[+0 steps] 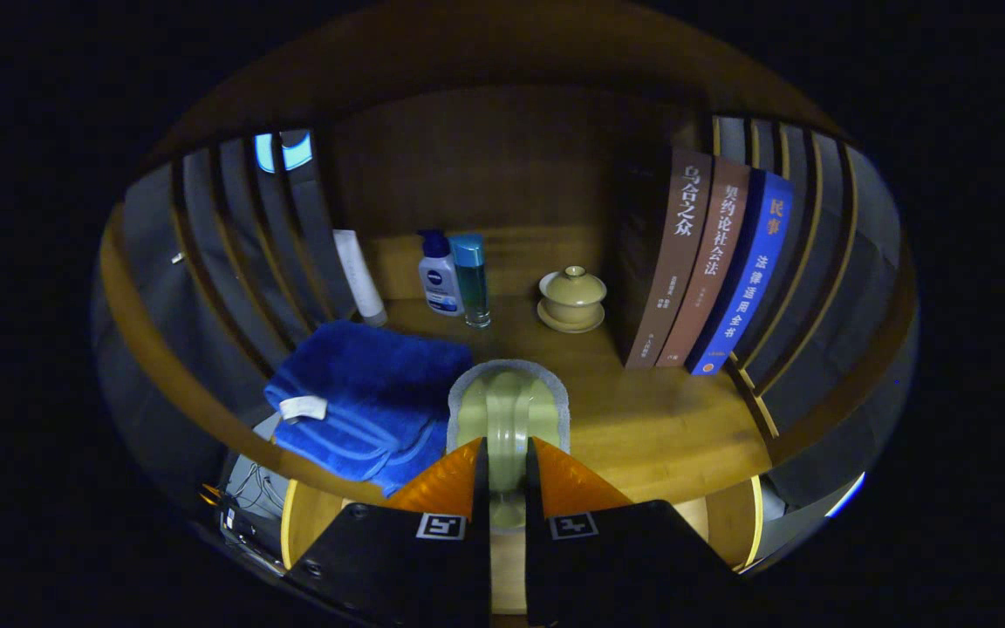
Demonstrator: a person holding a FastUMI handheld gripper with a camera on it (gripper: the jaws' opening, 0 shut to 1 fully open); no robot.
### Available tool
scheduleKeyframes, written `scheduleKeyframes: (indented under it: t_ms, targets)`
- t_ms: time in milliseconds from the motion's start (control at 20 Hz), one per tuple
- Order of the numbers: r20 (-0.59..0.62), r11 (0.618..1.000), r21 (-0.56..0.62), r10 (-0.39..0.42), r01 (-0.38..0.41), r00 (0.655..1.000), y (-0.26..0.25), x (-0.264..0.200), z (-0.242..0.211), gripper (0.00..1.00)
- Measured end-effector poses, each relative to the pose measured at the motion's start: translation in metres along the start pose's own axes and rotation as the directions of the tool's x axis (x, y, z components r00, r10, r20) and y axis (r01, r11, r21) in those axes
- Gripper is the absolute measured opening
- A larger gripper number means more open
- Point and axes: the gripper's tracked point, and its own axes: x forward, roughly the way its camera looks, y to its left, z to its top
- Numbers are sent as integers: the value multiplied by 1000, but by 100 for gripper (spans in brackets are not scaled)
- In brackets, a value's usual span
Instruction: Pull open the drawer, take out the items inside it, and place them on the countertop above the cabinet.
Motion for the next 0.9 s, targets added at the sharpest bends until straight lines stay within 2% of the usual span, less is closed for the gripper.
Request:
scheduleKeyframes:
  t_ms: [300,450,550,700,900]
  targets:
    - [-114,999,17,-35,37,993,-11,56,-7,20]
    - [-110,999,16,-46,48,993,-13,62,-5,20]
    - [-120,999,28,-35,39,992,-11,65,-6,25]
    - [-119,998,54,-38,44,992,-13,64,-8,93]
    - [-76,997,64,-30,35,997,-13,53,-2,100]
